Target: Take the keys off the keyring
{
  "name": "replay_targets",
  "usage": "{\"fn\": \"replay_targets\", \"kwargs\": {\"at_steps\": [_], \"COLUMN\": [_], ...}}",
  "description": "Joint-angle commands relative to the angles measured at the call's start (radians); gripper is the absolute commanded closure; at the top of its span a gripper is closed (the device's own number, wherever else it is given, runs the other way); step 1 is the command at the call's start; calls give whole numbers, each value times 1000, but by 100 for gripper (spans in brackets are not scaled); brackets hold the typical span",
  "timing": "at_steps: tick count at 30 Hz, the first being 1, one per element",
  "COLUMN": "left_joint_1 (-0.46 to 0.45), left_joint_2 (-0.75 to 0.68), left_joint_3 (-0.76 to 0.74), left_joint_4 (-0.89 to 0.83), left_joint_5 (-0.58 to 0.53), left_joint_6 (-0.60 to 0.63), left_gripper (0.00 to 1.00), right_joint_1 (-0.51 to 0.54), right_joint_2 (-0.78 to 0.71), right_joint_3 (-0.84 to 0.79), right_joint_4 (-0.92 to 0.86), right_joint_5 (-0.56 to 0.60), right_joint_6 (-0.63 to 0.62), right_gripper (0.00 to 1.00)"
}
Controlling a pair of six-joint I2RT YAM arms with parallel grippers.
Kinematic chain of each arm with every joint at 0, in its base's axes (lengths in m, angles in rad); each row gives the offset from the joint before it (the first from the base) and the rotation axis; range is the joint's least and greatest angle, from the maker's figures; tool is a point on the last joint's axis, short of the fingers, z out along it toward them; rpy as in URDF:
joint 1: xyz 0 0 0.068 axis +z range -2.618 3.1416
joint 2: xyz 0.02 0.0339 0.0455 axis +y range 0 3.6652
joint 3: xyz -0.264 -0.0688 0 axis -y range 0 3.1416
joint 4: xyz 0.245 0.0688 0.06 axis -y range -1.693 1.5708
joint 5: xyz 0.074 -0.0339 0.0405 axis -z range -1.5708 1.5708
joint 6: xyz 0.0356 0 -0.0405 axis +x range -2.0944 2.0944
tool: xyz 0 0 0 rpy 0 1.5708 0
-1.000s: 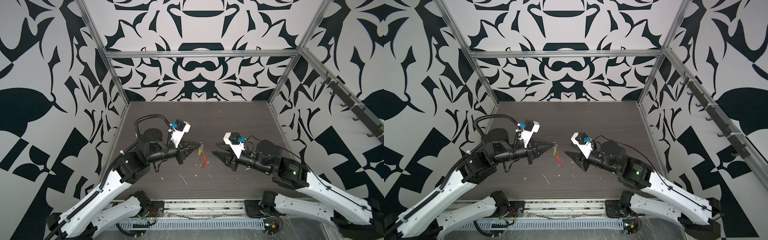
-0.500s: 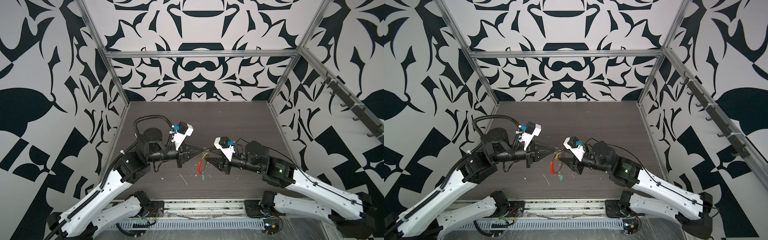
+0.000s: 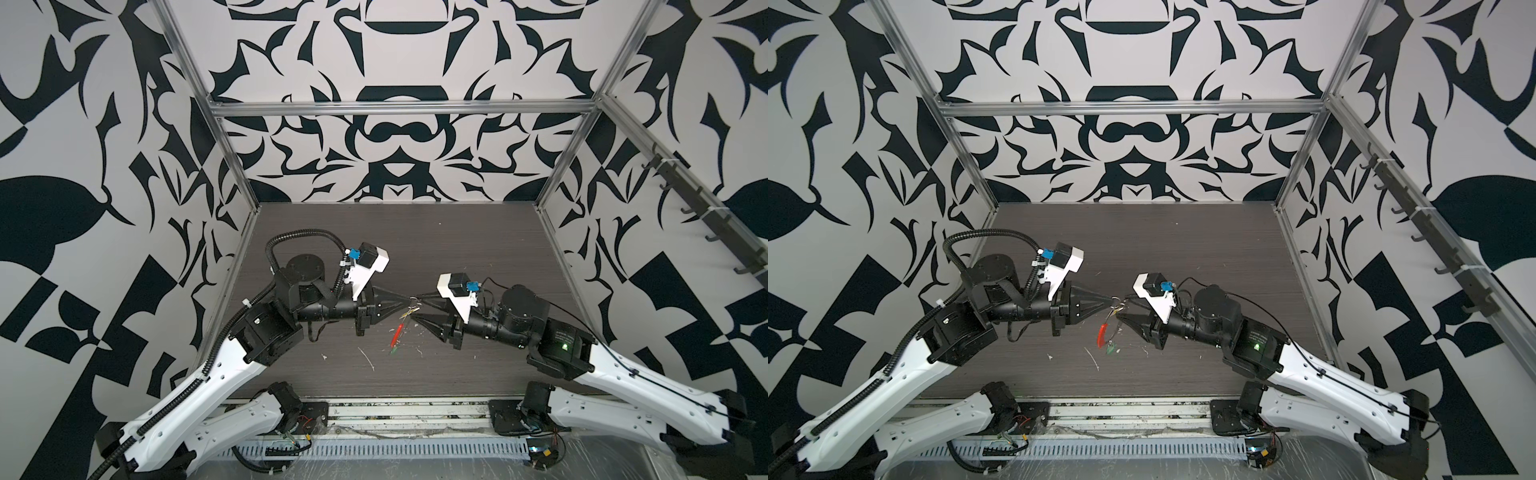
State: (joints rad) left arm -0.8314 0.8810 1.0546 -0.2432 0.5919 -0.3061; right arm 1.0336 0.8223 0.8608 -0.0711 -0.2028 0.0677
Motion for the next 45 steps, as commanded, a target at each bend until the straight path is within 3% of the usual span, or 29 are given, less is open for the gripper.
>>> {"fn": "replay_targets", "kwargs": {"at_steps": [1, 6, 14, 19, 29, 42, 45], "left_joint_1": [2, 2, 0, -1, -42, -73, -78], "left_joint_2": [-2, 1, -40, -60, -38, -42, -46], "left_joint_3": [6, -18, -100, -113, -91, -92, -94], "left_joint_4": [32, 71, 182, 180, 113, 84, 79], "left_joint_5": [6, -67, -209, -345, -495, -558, -558], "left_joint_6": [2, 0, -12, -4, 87, 153, 159], "left_gripper": [100, 100, 100, 100, 100, 100, 100], "right_joint_1": [-3, -3, -3, -3, -3, -3, -7], "right_joint_2": [-43, -90, -97, -83, -8, 44, 69], "right_joint_3": [10, -6, -66, -59, -70, -48, -14], "right_joint_4": [-17, -30, 38, 47, 183, 249, 222], "right_joint_5": [26, 69, 282, 372, 365, 371, 315], "right_joint_6": [-6, 0, 53, -4, -88, -148, -166], "right_gripper": [52, 52, 52, 51, 52, 53, 53]}}
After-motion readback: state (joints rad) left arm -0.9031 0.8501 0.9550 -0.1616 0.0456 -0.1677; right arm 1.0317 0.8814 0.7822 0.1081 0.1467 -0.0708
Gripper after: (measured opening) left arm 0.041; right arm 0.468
